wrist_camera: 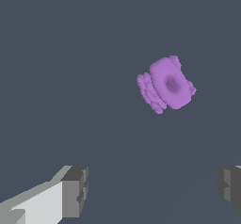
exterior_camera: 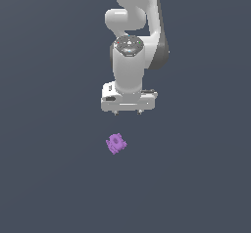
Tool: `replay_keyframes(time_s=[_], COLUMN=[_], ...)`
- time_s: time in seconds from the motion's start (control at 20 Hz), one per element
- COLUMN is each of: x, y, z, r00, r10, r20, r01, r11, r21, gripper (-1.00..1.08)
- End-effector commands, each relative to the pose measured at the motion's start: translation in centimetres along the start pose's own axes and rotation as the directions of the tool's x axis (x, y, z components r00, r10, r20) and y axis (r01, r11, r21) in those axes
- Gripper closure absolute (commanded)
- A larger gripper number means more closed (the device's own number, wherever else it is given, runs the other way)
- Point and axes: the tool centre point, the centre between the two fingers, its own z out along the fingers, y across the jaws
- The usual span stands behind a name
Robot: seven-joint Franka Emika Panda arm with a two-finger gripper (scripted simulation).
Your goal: Pick up the object and move it to a goal position.
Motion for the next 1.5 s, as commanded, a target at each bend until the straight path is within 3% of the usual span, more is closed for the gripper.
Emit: replay_keyframes(time_s=[0.0, 0.75, 1.45], x=[0.0, 2.8, 6.7], y=[0.0, 1.7, 4.7], z=[0.0, 2.4, 7.0], r00=[1.000, 0.984, 0.894], r10=[-0.002, -0.176, -0.447], r20=[0.000, -0.007, -0.019], r01=[0.002, 0.176, 0.447], r11=[1.000, 0.984, 0.894], r21=[0.000, -0.007, -0.016], gripper=[-0.92, -0.92, -0.92])
